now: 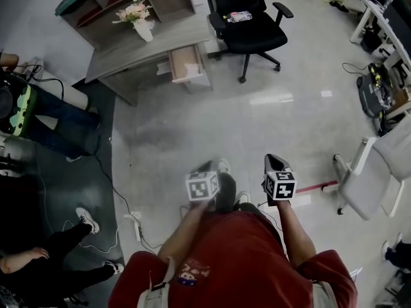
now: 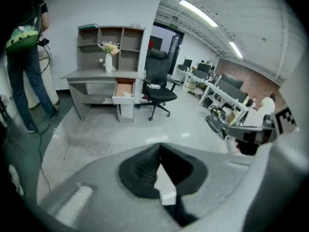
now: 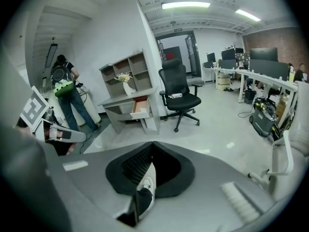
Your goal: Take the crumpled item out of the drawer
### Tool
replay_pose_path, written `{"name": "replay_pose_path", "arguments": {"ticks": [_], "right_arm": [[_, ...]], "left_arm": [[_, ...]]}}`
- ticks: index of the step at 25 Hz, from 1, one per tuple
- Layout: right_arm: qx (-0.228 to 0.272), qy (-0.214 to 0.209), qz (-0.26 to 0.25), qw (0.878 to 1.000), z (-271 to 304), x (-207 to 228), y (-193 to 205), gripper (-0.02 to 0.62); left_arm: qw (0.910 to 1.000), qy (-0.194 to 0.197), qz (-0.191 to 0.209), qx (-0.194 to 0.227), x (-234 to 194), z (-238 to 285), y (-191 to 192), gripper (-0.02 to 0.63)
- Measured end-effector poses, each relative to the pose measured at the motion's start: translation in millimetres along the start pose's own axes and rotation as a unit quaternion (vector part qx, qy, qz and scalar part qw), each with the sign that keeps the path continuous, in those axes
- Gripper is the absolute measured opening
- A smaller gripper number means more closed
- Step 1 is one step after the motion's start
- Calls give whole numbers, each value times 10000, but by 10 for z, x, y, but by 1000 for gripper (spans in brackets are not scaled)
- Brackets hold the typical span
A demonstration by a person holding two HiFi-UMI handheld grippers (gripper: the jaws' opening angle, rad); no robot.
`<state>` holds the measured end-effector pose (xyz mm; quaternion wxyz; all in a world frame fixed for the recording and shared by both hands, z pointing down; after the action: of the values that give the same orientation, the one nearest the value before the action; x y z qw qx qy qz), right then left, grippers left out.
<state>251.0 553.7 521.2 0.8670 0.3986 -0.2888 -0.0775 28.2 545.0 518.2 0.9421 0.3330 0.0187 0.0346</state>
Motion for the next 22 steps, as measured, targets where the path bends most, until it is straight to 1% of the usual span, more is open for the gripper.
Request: {"name": "replay_pose_path", "arguments": {"ticks": [6,11,18,22], "right_arm": [[-143,55,2,9999,238,194,-190,2],[-396,-3,49,9992,678,284,-403,2],[-558,-120,-53,9984,1367,256,-920,2],[-647,-143,-159,9977,1783,184,-1237,2]], "left_arm": [[9999,-5,-101,20,-39,294,-257,-3],[9998,-30,-201,12,-198,600,-581,-3],[9988,-128,-461,34,-601,1016,-1148,-3],[9983,-133,-546,135,-873,1216,-1458,-3]]}}
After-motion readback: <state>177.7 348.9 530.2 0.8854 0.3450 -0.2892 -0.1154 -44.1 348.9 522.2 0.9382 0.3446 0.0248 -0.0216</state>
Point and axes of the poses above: the fingertips, and each gripper's own axes: z forward along the fingers, x to its right, y out of its underside, the point moved 3 cm from there along -z, backward along the fingers, and after that the axes turned 15 degrees about -y, right-handed, at the moved point
